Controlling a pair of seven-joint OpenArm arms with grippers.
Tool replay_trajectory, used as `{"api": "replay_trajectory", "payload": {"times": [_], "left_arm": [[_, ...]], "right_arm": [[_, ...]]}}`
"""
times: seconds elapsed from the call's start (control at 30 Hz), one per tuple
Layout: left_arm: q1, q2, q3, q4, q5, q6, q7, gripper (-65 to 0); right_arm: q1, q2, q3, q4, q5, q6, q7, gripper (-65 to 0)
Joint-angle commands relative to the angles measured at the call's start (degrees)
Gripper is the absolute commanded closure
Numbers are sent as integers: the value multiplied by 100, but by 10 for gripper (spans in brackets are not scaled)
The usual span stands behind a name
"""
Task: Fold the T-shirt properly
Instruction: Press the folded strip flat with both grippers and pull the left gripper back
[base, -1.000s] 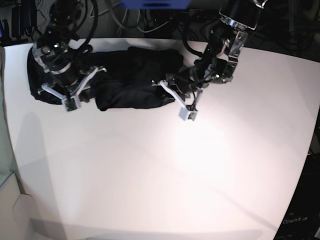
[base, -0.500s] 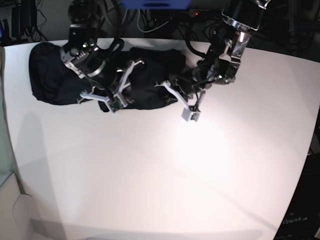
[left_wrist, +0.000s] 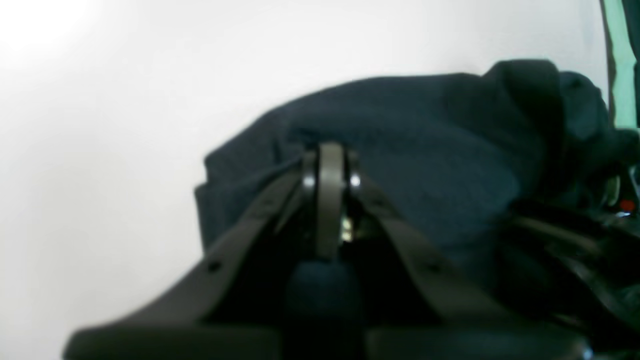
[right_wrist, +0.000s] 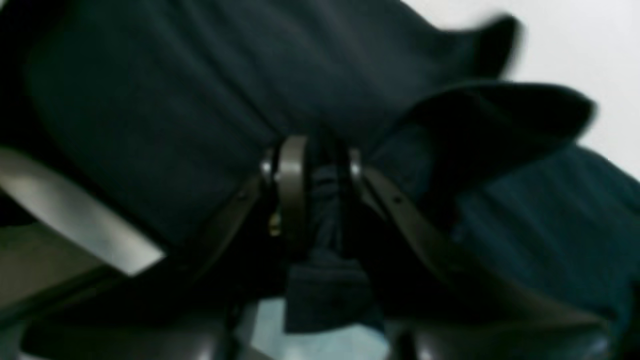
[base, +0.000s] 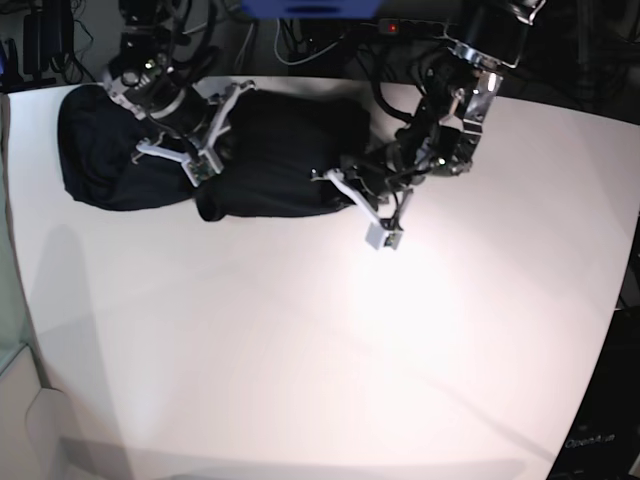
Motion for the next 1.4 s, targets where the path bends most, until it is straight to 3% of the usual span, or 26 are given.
{"api": "replay_trajectory", "payload": {"times": [0.0,0.33,0.67,0.83,0.97,1.13,1.37], "left_arm": [[-38,-85,-21,-89,253,188,147,0],[-152,-252,-21,-291,235,170,129,0],[-152,-357,-30,-291,209,162,129,0],[-258,-357,-294,-335,244,162,129,0],[-275,-489,-751,-353,235,153,138,0],[-451,-586,-812,-353,244,153,173,0],[-618,-586,-795,-353,235,153,190,0]], "right_arm": [[20,126,229,142,-52,-29,6,-88],[310,645,1424,168,-35,-29,6,-88],[1242,487,2901,18,-35,-29,-55,-93],[1409,364,3103,-368,-44,-29,-55,-101],[1426,214,3077,-729,-52,-29,-55,-185],[1418,144,3059,-1001,-44,-29,-55,-325],[1435,56,2971,-1045,-35,-29,-55,-361]]}}
